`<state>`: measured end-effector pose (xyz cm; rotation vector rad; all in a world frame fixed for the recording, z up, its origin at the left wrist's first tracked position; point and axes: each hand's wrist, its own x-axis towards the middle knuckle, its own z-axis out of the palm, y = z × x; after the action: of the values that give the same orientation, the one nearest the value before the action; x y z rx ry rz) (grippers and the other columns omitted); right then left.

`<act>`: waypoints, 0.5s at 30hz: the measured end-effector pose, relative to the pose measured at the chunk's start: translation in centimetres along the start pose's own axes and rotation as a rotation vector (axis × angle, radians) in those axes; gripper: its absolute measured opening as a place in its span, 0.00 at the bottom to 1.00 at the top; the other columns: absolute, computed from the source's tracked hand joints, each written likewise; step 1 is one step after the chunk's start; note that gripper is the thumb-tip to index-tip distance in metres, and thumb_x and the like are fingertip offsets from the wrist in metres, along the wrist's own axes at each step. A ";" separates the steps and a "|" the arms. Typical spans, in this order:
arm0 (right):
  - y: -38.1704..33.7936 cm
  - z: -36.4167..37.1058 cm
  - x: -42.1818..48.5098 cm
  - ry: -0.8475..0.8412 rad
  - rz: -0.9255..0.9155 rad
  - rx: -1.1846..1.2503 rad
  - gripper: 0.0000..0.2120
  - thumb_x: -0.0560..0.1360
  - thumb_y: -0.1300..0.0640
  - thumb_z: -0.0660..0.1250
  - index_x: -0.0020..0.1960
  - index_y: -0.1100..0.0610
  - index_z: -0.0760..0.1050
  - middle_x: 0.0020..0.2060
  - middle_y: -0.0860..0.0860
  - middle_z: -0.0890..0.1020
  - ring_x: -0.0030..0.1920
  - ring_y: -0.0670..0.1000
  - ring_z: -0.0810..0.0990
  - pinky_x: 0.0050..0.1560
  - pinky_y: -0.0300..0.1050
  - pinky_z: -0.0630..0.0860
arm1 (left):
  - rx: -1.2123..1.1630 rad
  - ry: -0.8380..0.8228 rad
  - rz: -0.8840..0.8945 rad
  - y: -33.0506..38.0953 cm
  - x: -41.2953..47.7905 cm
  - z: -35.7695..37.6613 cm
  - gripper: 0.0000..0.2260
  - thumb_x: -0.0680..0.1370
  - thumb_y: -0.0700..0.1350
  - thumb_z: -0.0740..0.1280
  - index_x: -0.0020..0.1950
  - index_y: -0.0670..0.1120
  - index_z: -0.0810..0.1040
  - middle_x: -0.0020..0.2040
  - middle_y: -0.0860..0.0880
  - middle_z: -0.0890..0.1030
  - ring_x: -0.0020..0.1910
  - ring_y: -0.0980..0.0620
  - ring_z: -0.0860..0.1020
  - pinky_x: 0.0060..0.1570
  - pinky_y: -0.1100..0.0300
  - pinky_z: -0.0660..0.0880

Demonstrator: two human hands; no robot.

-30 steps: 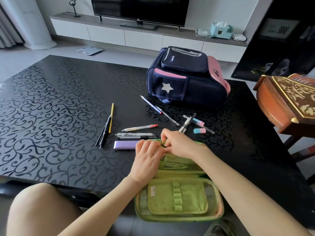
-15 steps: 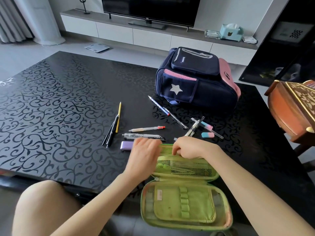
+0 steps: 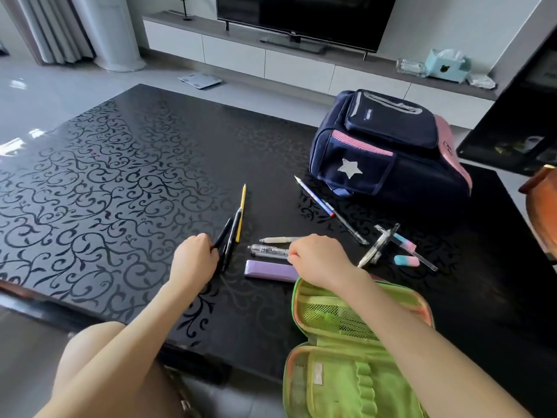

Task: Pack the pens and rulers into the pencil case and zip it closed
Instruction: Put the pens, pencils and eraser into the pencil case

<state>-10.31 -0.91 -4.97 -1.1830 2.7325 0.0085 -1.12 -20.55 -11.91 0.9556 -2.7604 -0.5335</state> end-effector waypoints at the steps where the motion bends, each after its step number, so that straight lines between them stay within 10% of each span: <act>1: -0.3 0.0 0.1 0.021 0.008 -0.001 0.09 0.75 0.59 0.58 0.37 0.55 0.71 0.39 0.54 0.77 0.37 0.57 0.70 0.37 0.44 0.63 | -0.020 0.003 -0.015 -0.2 0.1 -0.1 0.07 0.76 0.40 0.62 0.42 0.36 0.74 0.40 0.40 0.78 0.41 0.41 0.74 0.37 0.55 0.66; 9: -1.6 1.2 -0.9 0.155 0.095 0.892 0.14 0.76 0.53 0.63 0.40 0.62 0.78 0.33 0.59 0.81 0.33 0.56 0.76 0.34 0.44 0.72 | -0.890 -0.150 -0.087 3.5 -4.1 -3.3 0.03 0.74 0.37 0.70 0.40 0.43 0.79 0.32 0.46 0.81 0.27 0.55 0.77 0.33 0.66 0.76; 15: -0.9 1.2 -4.0 0.313 0.231 1.206 0.06 0.73 0.58 0.69 0.43 0.61 0.80 0.32 0.49 0.81 0.32 0.44 0.77 0.35 0.37 0.73 | -0.887 -0.292 0.132 7.8 -7.1 -2.6 0.07 0.72 0.38 0.71 0.36 0.48 0.79 0.28 0.52 0.81 0.27 0.56 0.78 0.33 0.66 0.75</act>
<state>-6.77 1.45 -5.47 -0.5000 2.2731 -1.6105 0.73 -11.13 -6.77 0.4883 -2.3165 -1.7640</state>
